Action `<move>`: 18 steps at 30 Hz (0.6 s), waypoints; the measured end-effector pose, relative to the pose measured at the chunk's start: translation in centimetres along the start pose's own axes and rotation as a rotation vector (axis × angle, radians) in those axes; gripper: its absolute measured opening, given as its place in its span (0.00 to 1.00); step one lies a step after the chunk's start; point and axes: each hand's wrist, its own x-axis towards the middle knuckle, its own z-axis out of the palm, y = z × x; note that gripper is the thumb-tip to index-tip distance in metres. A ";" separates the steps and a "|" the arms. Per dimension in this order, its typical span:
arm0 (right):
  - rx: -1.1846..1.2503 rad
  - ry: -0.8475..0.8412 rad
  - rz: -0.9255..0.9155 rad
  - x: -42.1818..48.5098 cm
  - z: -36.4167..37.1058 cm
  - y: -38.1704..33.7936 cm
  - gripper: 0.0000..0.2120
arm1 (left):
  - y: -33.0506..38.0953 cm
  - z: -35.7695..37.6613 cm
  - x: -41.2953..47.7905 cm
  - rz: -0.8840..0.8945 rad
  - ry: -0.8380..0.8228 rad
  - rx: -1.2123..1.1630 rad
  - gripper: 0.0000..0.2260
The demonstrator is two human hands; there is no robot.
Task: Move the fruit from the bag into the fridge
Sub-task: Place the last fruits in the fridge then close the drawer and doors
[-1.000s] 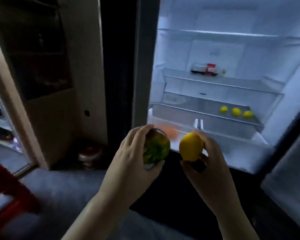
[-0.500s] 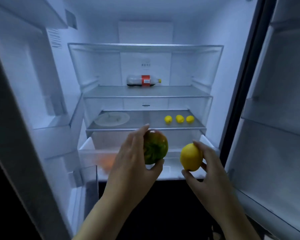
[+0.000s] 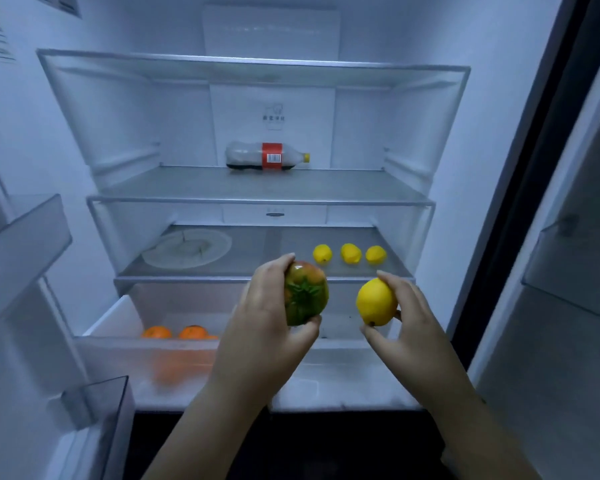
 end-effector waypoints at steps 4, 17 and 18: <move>-0.099 -0.040 -0.103 5.2 1.2 3.9 0.31 | -1.0 2.9 3.0 -0.041 0.009 0.051 0.31; -0.418 -0.285 -0.069 18.9 10.6 15.7 0.24 | -6.5 7.9 5.1 -0.209 -0.056 0.093 0.32; -0.432 -0.292 -0.048 19.3 10.9 16.0 0.24 | -7.0 8.1 5.5 -0.217 -0.066 0.088 0.32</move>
